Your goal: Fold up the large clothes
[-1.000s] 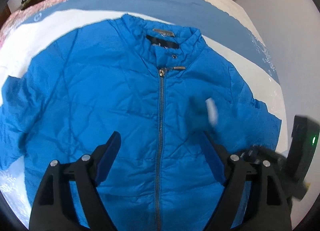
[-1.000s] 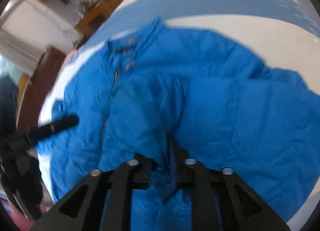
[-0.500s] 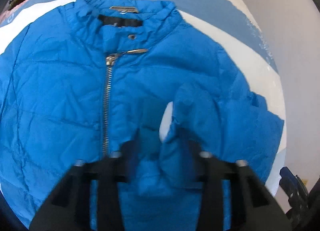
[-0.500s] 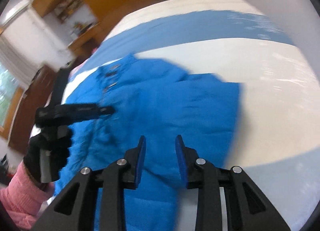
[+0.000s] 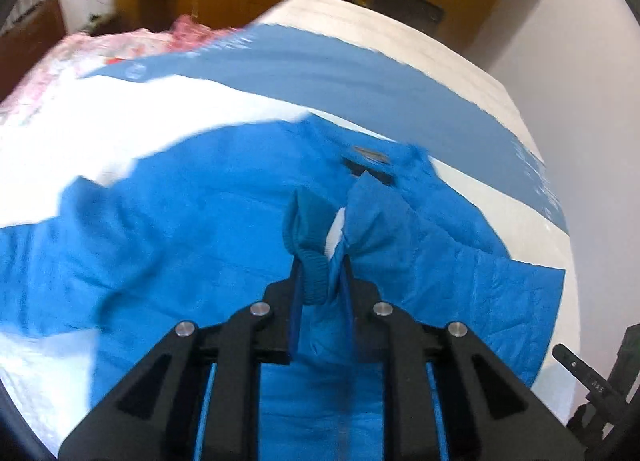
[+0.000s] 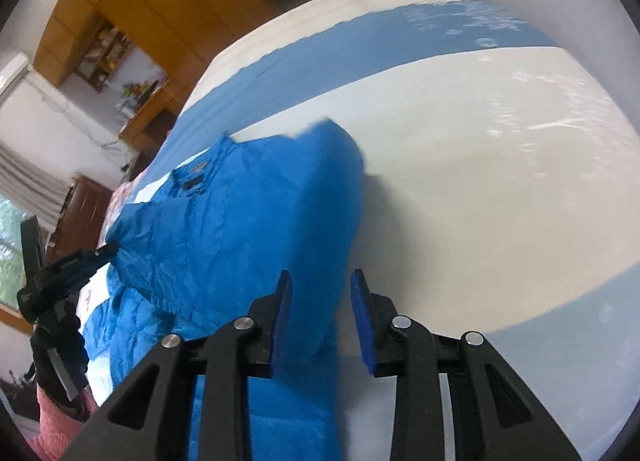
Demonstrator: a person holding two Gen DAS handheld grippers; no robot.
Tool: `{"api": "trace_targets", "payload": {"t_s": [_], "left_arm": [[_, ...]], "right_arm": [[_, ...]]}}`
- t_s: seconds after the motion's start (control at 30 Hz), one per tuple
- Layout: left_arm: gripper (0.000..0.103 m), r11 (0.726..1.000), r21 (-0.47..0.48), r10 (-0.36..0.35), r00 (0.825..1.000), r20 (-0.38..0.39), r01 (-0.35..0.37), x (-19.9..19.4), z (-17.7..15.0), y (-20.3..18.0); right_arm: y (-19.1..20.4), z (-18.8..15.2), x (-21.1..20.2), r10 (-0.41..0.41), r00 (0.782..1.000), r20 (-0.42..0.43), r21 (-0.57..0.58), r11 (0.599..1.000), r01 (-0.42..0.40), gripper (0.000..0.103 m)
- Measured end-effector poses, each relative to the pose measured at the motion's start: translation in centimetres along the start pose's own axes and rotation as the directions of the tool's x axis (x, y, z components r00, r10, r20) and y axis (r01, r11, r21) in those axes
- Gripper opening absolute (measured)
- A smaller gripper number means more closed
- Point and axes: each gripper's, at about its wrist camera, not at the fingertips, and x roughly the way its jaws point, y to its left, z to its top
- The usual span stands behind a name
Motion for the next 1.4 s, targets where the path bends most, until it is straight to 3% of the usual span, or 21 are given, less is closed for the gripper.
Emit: {"api": "trace_targets", "payload": {"t_s": [0.17,0.3,0.37,0.5,0.6,0.73,0.8,0.93,1.03,1.2,1.27,1.4], "left_arm": [[0.015,0.995,-0.059,0.078,0.997,-0.025,-0.079,0.6,0.7,3.4],[0.016,0.989,-0.049,0.138,0.986,-0.089,-0.143,2.8,0.6,5.1],[0.016,0.979,-0.041,0.192,0.972,-0.137,-0.199,4.6,0.1,6.3],[0.019,0.977,-0.066,0.191,0.967,-0.171,-0.205,5.8,-1.1,8.4],[0.023,0.976,-0.04,0.206,0.964,-0.17,-0.216,5.7,-1.1,8.3],[0.03,0.973,-0.056,0.211,0.961,-0.177,-0.224,3.9,-0.3,8.3],[0.038,0.968,-0.077,0.23,0.967,-0.114,-0.239,1.6,0.4,8.1],[0.038,0.981,-0.032,0.192,0.98,-0.046,-0.193,-0.4,1.1,5.3],[0.039,0.988,0.033,0.156,0.983,-0.1,-0.153,1.7,1.3,2.6],[0.04,0.978,0.11,0.199,0.958,-0.208,-0.179,6.7,-0.2,1.4],[0.042,0.964,0.17,0.237,0.952,-0.196,-0.205,7.5,-0.7,1.1],[0.043,0.957,0.198,0.248,0.951,-0.183,-0.211,8.1,-1.0,0.8]], "right_arm": [[2.9,0.9,3.6,0.017,0.998,-0.061,-0.06,0.998,-0.021,0.031],[3.9,0.9,6.9,-0.059,0.99,-0.129,-0.096,0.994,0.046,0.031],[3.7,0.7,8.1,-0.087,0.984,-0.153,-0.098,0.993,0.072,0.029],[3.8,-0.2,10.0,-0.118,0.975,-0.186,-0.124,0.988,0.096,0.027],[4.6,-0.4,10.7,-0.166,0.968,-0.188,-0.171,0.976,0.134,0.027],[5.0,0.6,9.4,-0.142,0.97,-0.197,-0.159,0.981,0.111,0.03],[5.5,1.4,7.7,-0.091,0.982,-0.163,-0.146,0.987,0.067,0.03],[6.5,2.5,7.1,-0.068,0.987,-0.144,-0.15,0.988,0.046,0.03],[7.1,2.8,8.9,-0.136,0.976,-0.172,-0.167,0.98,0.107,0.03],[6.3,1.9,11.5,-0.176,0.958,-0.225,-0.147,0.978,0.145,0.03],[5.9,1.5,12.0,-0.171,0.957,-0.233,-0.14,0.98,0.142,0.029],[5.6,1.2,13.0,-0.173,0.958,-0.229,-0.131,0.981,0.145,0.029]]}}
